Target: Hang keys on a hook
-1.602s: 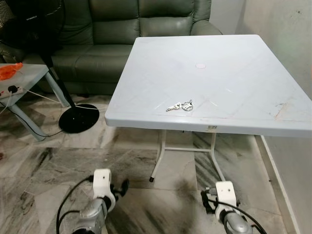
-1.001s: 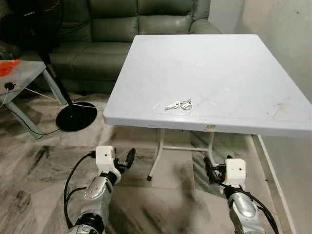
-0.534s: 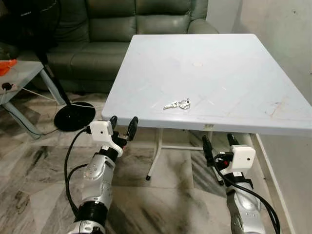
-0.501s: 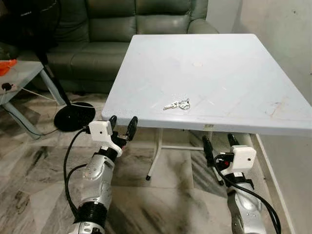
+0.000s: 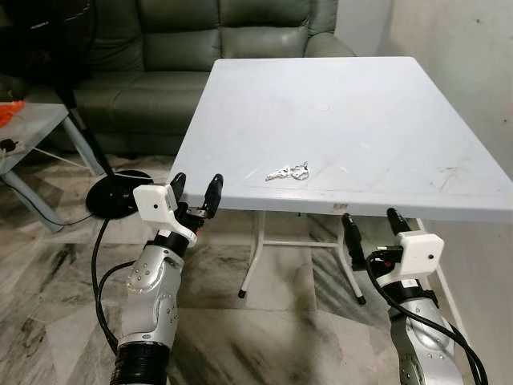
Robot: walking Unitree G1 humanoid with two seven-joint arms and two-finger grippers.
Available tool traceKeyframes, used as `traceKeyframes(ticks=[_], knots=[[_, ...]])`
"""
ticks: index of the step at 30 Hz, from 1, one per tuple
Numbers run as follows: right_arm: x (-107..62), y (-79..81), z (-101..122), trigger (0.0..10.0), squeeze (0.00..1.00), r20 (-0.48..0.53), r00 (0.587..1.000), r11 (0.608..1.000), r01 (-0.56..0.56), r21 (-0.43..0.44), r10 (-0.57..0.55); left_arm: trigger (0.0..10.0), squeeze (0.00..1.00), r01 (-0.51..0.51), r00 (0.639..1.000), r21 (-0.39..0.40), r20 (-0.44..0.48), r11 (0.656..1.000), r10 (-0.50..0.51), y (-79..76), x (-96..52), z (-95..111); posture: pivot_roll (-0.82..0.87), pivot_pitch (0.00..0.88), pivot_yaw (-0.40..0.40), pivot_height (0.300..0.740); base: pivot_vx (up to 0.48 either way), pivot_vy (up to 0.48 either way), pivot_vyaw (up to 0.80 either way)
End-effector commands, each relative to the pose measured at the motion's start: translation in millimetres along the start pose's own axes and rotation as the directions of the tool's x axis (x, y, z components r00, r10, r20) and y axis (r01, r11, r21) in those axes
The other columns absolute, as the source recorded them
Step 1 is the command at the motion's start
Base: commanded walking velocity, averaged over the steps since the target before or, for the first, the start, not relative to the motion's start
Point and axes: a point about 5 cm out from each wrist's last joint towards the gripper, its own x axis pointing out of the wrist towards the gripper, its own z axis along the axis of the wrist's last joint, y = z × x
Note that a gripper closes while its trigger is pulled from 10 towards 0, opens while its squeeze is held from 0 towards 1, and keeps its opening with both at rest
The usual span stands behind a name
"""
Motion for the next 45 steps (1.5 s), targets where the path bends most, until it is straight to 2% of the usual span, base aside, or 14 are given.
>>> traceKeyframes(ticks=[1,10,18,29,45], knots=[[-0.8,-0.8,5,10.0,0.0,-0.013,1.0,1.0,0.004,0.007,-0.004,10.0,0.0,-0.035,0.999,0.02,-0.018,0.999,0.035,6.0,-0.6,6,-0.06,0.0,0.047,0.74,0.0,0.0,0.0],[5.8,3.1,12,10.0,0.0,0.005,1.0,1.0,-0.008,-0.017,0.008,10.0,0.0,-0.059,0.995,0.027,-0.073,0.998,0.061,7.6,-0.7,4,-0.05,0.0,0.037,0.74,0.0,0.0,0.0],[12.2,4.4,14,10.0,0.0,-0.009,0.999,0.999,-0.034,-0.037,0.034,10.0,0.0,-0.068,0.981,0.016,-0.183,0.998,0.069,4.1,-0.4,-8,-0.03,0.0,0.019,0.74,0.0,0.0,0.0],[16.8,2.6,17,10.0,0.0,-0.006,0.998,0.996,-0.066,-0.064,0.066,10.0,0.0,-0.06,0.981,0.041,-0.184,0.997,0.067,0.3,2.8,-6,-0.03,0.0,0.015,0.74,0.0,0.0,0.0],[16.3,6.1,14,10.0,0.0,-0.028,0.995,0.992,-0.101,-0.075,0.099,10.0,0.0,-0.072,0.975,0.087,-0.203,0.994,0.089,0.9,-4.3,-13,-0.02,0.0,0.01,0.74,0.0,0.0,0.0]])
